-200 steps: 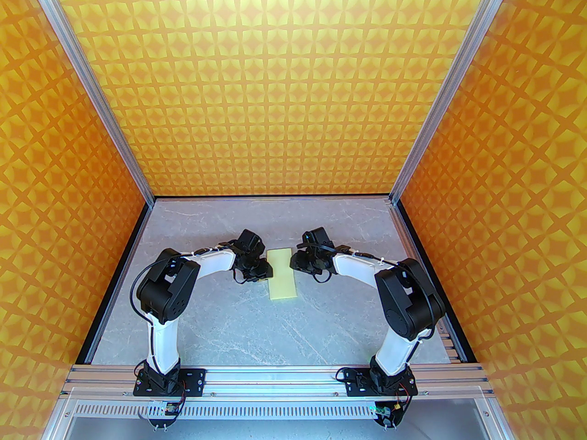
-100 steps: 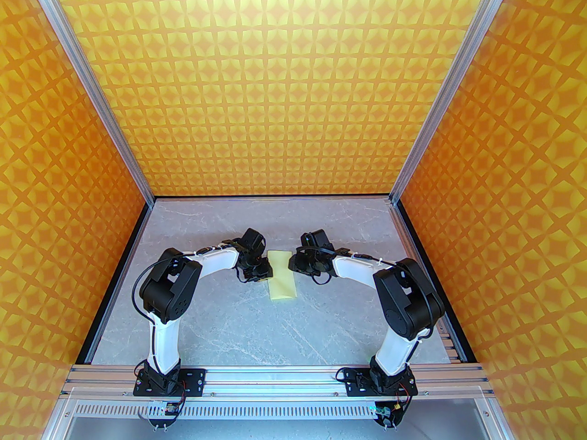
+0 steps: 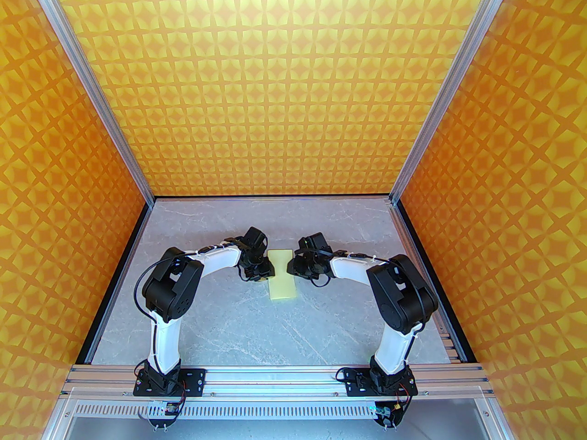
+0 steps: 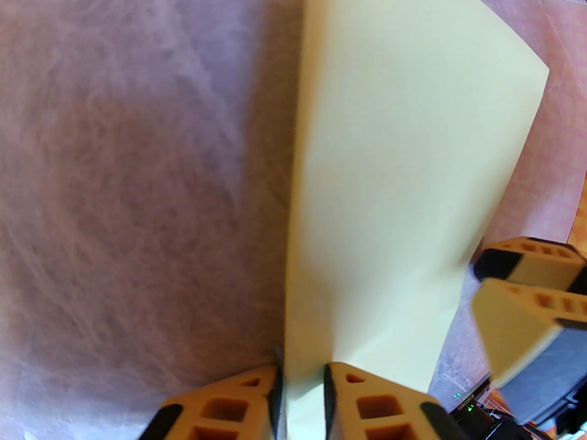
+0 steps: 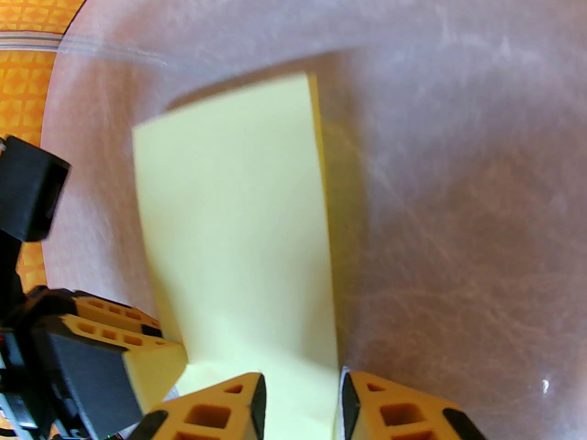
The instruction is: Fold a paper plane with a square sheet of paper (fold left side to right side)
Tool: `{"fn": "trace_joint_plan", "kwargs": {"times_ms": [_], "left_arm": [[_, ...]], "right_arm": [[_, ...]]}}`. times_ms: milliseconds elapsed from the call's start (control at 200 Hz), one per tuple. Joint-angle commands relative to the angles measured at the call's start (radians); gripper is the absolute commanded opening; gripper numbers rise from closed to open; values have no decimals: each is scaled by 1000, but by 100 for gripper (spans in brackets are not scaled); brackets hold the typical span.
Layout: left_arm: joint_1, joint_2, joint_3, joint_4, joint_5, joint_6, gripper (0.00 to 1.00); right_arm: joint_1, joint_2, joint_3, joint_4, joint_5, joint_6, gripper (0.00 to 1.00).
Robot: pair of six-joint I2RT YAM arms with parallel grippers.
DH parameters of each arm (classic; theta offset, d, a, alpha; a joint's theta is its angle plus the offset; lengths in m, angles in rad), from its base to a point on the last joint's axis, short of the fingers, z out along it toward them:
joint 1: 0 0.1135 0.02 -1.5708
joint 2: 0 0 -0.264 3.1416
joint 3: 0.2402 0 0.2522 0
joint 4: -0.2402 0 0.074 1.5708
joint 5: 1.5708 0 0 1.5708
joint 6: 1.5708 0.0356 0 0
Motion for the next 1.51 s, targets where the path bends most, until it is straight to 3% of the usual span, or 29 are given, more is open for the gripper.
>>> {"fn": "trace_joint_plan", "kwargs": {"times_ms": [0,420,610,840,1500], "left_arm": [[-12,72,11,50,-91,9,27],[-14,82,21,38,-91,13,30],[-14,85,23,39,-91,14,30],[-14,87,23,36,-92,20,30],[-14,88,26,30,-91,27,29]], "right_arm": [[0,35,-14,32,-36,15,32],[0,36,21,10,-21,-10,24],[0,40,35,-2,-8,-22,11],[0,49,54,-10,-7,-33,3],[0,90,66,-23,-9,-34,3]]}}
